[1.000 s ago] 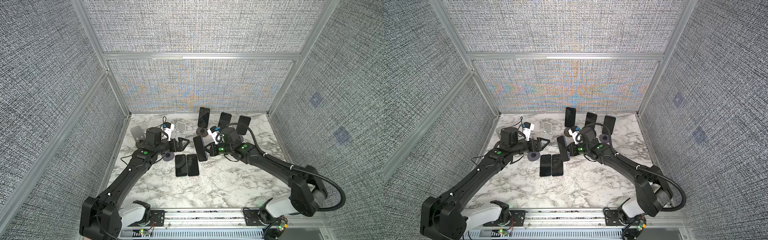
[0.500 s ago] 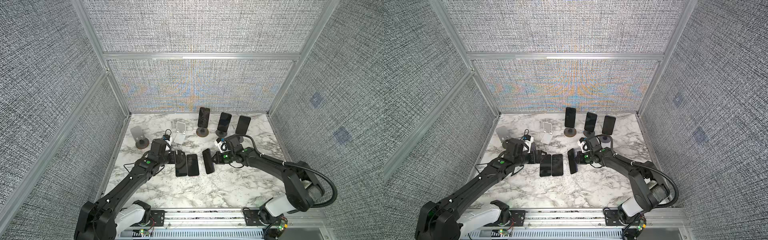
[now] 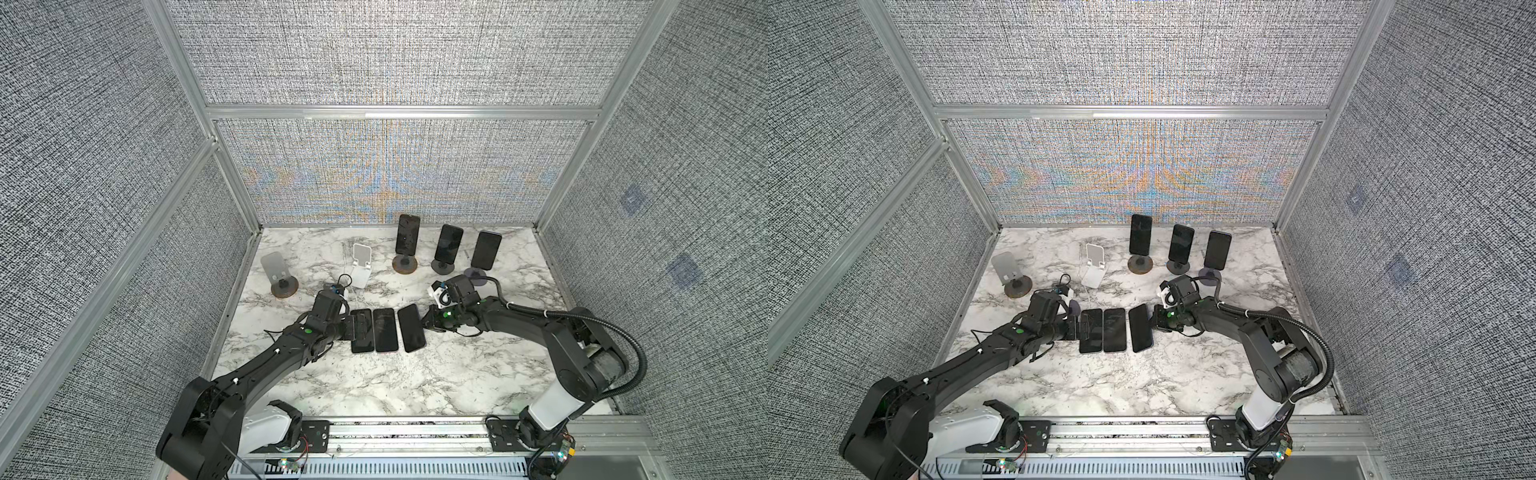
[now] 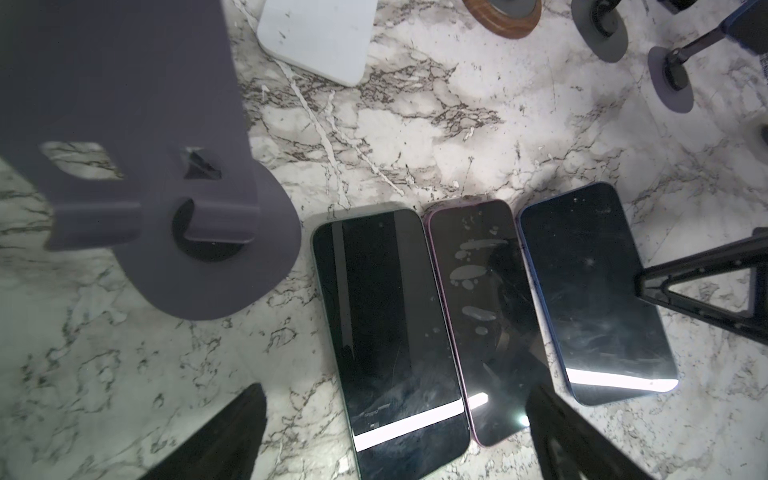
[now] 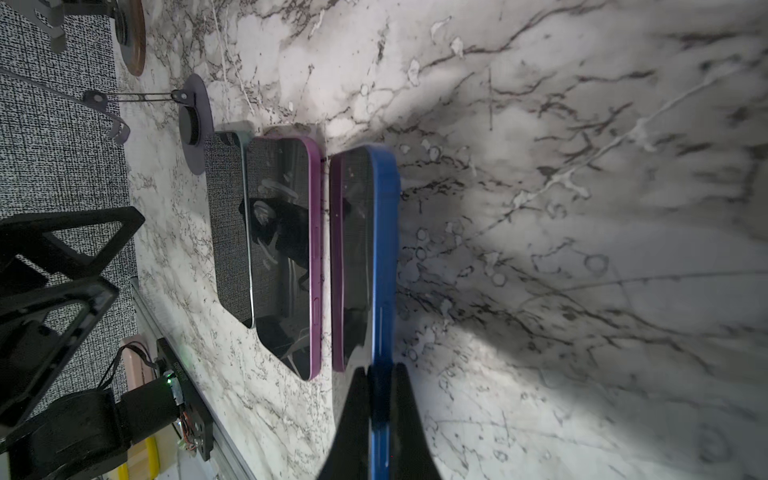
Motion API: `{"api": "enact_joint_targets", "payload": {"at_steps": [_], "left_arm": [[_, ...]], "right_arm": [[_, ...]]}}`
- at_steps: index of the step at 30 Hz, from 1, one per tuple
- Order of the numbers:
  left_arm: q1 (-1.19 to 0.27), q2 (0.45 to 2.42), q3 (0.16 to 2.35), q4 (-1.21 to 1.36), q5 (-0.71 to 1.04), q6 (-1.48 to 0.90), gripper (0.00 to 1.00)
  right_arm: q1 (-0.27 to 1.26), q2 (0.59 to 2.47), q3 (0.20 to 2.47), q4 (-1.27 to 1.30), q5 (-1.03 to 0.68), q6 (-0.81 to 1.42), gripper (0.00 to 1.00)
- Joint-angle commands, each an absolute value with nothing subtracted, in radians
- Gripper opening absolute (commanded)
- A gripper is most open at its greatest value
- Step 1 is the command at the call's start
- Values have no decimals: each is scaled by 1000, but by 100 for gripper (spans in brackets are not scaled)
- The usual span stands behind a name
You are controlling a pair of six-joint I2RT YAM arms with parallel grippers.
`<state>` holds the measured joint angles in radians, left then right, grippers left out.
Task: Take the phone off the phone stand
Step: 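Lay the blue-edged phone flat beside the pink-edged phone with the right gripper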
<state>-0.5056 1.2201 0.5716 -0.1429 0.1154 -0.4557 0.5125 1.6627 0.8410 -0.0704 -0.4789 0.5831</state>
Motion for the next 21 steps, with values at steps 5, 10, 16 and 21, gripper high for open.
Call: {"api": "enact_joint_targets", "payload": {"at_steps": [5,10,16,21], "left_arm": [[-520,1275,576,-80,134,-421,98],[-526,1307,587,-83,147,-410,98],[-531,1323,607,-111,161,-410,98],[-532,1331,617,-127,142,-412,98]], "right_arm": [[514,1679,785,15,-434,642,0],[514,1685,760,61,-417,654,0],[517,1696,727,121,-423,679,0],[531,1700,724,136,-423,684,11]]}}
